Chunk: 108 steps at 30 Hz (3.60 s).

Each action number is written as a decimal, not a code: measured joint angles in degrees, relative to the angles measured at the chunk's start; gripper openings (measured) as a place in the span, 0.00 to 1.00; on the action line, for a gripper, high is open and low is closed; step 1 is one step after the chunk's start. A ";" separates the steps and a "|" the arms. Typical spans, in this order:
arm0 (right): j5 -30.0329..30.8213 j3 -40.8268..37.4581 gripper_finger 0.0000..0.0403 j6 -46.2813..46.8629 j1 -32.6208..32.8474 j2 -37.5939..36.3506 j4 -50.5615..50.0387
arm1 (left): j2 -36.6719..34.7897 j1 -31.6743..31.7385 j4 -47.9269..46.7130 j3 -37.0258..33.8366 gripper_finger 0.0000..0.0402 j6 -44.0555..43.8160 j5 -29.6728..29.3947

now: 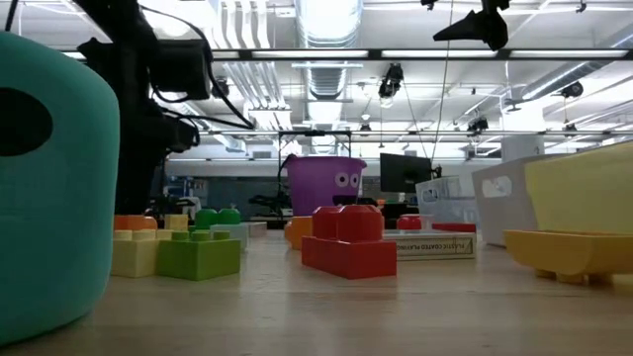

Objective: Pick & Place Toys
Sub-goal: Put the orange game piece into the transparent bin

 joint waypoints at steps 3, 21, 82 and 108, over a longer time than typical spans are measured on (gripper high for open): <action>0.00 0.00 0.81 0.00 0.01 0.00 0.02 | 0.91 0.00 0.55 0.00 0.99 1.93 0.02; -0.03 0.00 0.81 -0.59 -0.01 0.00 0.92 | 8.00 0.00 2.26 0.00 0.99 3.39 0.48; -26.37 5.39 0.81 -26.87 0.16 13.16 20.04 | -13.45 -0.04 59.03 4.14 0.70 -22.85 36.94; -50.05 48.84 0.81 -40.35 0.12 46.05 -13.22 | -9.38 -0.13 61.73 10.99 0.70 -21.33 42.80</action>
